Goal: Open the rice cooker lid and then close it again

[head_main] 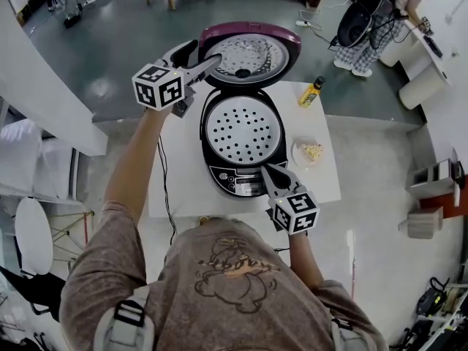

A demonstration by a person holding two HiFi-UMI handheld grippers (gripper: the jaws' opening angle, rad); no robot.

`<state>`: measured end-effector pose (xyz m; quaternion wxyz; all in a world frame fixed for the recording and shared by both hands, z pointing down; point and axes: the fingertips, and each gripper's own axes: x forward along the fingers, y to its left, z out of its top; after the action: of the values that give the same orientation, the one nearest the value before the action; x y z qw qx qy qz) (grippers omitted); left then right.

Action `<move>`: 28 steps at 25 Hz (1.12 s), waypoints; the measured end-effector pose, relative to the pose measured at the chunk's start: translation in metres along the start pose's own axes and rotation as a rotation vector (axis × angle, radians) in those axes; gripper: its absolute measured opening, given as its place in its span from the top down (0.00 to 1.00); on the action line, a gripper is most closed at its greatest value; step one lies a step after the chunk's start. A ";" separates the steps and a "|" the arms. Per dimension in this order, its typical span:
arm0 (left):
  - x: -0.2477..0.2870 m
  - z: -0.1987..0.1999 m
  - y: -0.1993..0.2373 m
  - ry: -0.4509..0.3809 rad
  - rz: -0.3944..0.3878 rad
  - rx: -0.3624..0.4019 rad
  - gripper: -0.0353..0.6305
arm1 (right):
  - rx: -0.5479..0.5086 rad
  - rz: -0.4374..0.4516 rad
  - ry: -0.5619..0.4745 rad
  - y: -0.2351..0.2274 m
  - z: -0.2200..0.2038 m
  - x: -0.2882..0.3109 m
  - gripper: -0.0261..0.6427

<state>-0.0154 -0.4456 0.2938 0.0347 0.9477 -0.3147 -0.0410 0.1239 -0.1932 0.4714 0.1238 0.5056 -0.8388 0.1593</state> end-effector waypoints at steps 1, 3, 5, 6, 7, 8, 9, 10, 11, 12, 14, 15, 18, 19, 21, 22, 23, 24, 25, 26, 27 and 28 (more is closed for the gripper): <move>0.002 -0.001 -0.001 0.003 -0.008 0.000 0.41 | 0.000 0.000 -0.001 0.000 0.000 0.000 0.95; 0.006 -0.001 -0.004 0.004 -0.023 -0.003 0.41 | 0.000 -0.001 -0.002 0.000 0.000 -0.001 0.95; 0.008 0.000 -0.004 0.000 -0.027 -0.009 0.41 | -0.002 -0.004 -0.003 0.000 0.000 0.000 0.95; 0.008 -0.001 -0.003 -0.002 -0.025 -0.010 0.41 | -0.003 -0.005 -0.003 0.000 0.000 0.000 0.95; 0.008 -0.001 -0.002 -0.003 -0.024 -0.011 0.41 | -0.004 -0.007 -0.003 0.000 0.000 0.000 0.95; 0.009 -0.001 -0.001 -0.004 -0.023 -0.011 0.41 | -0.004 -0.008 -0.004 0.000 0.000 0.000 0.95; 0.009 -0.001 -0.001 -0.005 -0.023 -0.013 0.41 | -0.004 -0.008 -0.004 -0.001 0.000 0.000 0.95; 0.010 -0.001 -0.001 -0.007 -0.023 -0.016 0.41 | -0.002 -0.007 -0.005 0.000 0.000 0.000 0.95; 0.010 -0.001 -0.001 -0.009 -0.024 -0.019 0.41 | -0.001 -0.006 -0.006 0.000 0.000 0.000 0.95; 0.009 -0.001 -0.001 -0.011 -0.024 -0.023 0.41 | 0.000 -0.006 -0.007 0.000 0.000 0.000 0.95; 0.008 0.000 -0.002 -0.014 -0.022 -0.028 0.41 | 0.000 -0.006 -0.007 -0.001 0.000 0.000 0.95; 0.008 0.000 -0.002 -0.015 -0.021 -0.030 0.41 | -0.002 -0.005 -0.006 -0.001 0.000 0.000 0.95; 0.006 0.000 -0.005 -0.013 -0.023 -0.031 0.41 | -0.006 -0.003 -0.002 -0.001 0.000 0.000 0.95; 0.005 0.000 -0.007 -0.012 -0.026 -0.031 0.41 | -0.006 -0.003 -0.001 -0.001 0.000 0.000 0.95; 0.002 -0.001 -0.011 -0.011 -0.036 -0.028 0.41 | -0.005 -0.001 0.000 -0.001 0.000 0.000 0.95; 0.001 -0.002 -0.014 -0.011 -0.041 -0.027 0.41 | -0.004 -0.001 0.000 -0.001 0.000 -0.001 0.95; 0.000 -0.002 -0.017 -0.011 -0.046 -0.027 0.40 | -0.005 -0.001 -0.001 0.000 0.000 -0.001 0.95; -0.002 -0.002 -0.019 -0.011 -0.049 -0.027 0.40 | -0.005 -0.001 -0.001 0.000 0.000 -0.001 0.95; -0.004 -0.002 -0.021 -0.011 -0.052 -0.026 0.40 | -0.006 0.000 -0.002 0.000 0.000 -0.001 0.95; -0.006 -0.002 -0.023 -0.010 -0.056 -0.025 0.40 | -0.006 0.002 -0.002 0.000 0.000 0.000 0.95; -0.008 -0.002 -0.025 -0.009 -0.060 -0.023 0.40 | -0.005 0.003 -0.001 0.000 0.000 0.000 0.95; -0.010 -0.003 -0.027 -0.008 -0.066 -0.022 0.40 | -0.005 0.003 -0.001 0.000 0.000 0.000 0.95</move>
<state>-0.0069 -0.4185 0.2949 0.0426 0.9569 -0.2829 -0.0493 0.1238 -0.1932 0.4713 0.1245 0.5042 -0.8400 0.1574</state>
